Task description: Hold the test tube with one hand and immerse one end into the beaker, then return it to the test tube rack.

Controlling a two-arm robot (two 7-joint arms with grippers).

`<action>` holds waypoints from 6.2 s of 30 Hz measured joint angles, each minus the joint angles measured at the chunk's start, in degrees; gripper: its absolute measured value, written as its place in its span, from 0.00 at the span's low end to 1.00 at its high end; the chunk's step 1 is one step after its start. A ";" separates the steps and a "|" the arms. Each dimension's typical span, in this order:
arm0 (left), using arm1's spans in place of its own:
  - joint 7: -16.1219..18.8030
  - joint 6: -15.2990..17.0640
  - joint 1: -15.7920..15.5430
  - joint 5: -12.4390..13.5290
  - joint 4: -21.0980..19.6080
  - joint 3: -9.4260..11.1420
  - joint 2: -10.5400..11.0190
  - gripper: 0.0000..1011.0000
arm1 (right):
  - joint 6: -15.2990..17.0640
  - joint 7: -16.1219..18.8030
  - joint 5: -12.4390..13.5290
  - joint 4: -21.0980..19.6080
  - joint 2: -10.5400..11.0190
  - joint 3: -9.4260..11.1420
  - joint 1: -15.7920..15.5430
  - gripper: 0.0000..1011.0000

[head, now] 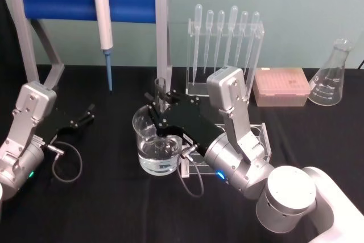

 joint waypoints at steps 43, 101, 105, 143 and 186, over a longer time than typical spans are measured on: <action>0.00 0.00 0.00 0.00 0.00 0.00 0.00 0.99 | 0.31 0.01 0.03 -0.24 -0.06 0.16 -0.24 0.22; 0.00 0.00 0.00 0.00 0.00 0.00 0.00 0.99 | 0.31 0.01 0.03 -0.24 -0.06 0.16 -0.24 0.22; 0.00 0.00 0.00 0.00 0.00 0.00 0.00 0.99 | 0.31 0.01 0.03 -0.24 -0.06 0.16 -0.24 0.22; 0.00 0.00 0.00 0.00 0.00 0.00 0.00 0.99 | 0.31 0.01 0.03 -0.25 -0.06 0.16 -0.24 0.22; 0.00 0.00 0.00 0.00 0.00 0.00 0.00 0.99 | 0.31 0.01 0.03 -0.25 -0.06 0.16 -0.24 0.22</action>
